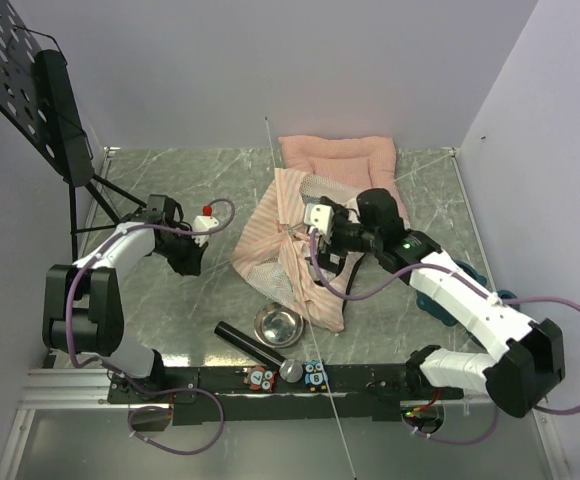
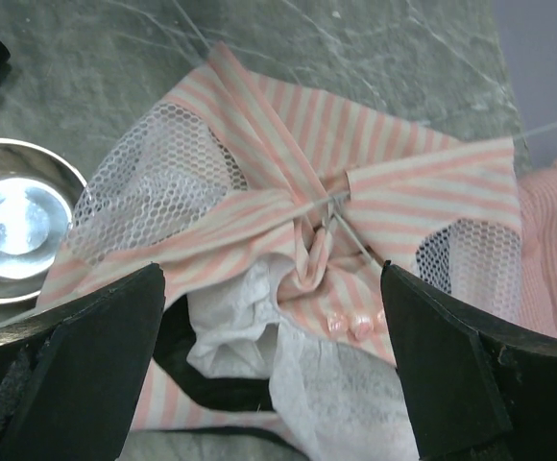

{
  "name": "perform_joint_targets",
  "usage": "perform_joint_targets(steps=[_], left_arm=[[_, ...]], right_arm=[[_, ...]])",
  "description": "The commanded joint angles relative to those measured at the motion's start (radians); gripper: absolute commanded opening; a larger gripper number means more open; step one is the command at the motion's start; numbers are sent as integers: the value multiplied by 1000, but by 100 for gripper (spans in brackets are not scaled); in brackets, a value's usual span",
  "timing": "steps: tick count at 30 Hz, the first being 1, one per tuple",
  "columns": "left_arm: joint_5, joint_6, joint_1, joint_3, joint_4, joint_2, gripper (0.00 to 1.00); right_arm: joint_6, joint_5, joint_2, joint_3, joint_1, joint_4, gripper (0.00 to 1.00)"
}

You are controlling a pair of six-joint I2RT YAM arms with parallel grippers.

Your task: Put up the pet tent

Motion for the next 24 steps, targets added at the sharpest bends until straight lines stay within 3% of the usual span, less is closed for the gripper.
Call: perform_joint_targets(steps=[1,3,8,11,13,16,21,24], left_arm=[[127,15,-1,52,-44,-25,1],[122,-16,-3,42,-24,-48,1],[24,24,6,-15,33,-56,49],[-22,73,8,-47,53,-33,61],[-46,105,9,-56,59,-11,61],[-62,136,12,-67,77,21,52],[45,142,19,-2,13,16,3],[176,104,17,74,-85,-13,1]], right_arm=[[-50,-59,50,6,43,156,100],[-51,-71,79,18,57,176,99],[-56,-107,116,40,74,181,98],[-80,-105,121,26,85,188,99],[-97,-105,127,20,88,197,99],[-103,-107,139,15,91,214,99],[-137,-131,136,-9,99,243,98],[-182,-134,131,-14,115,247,95]])
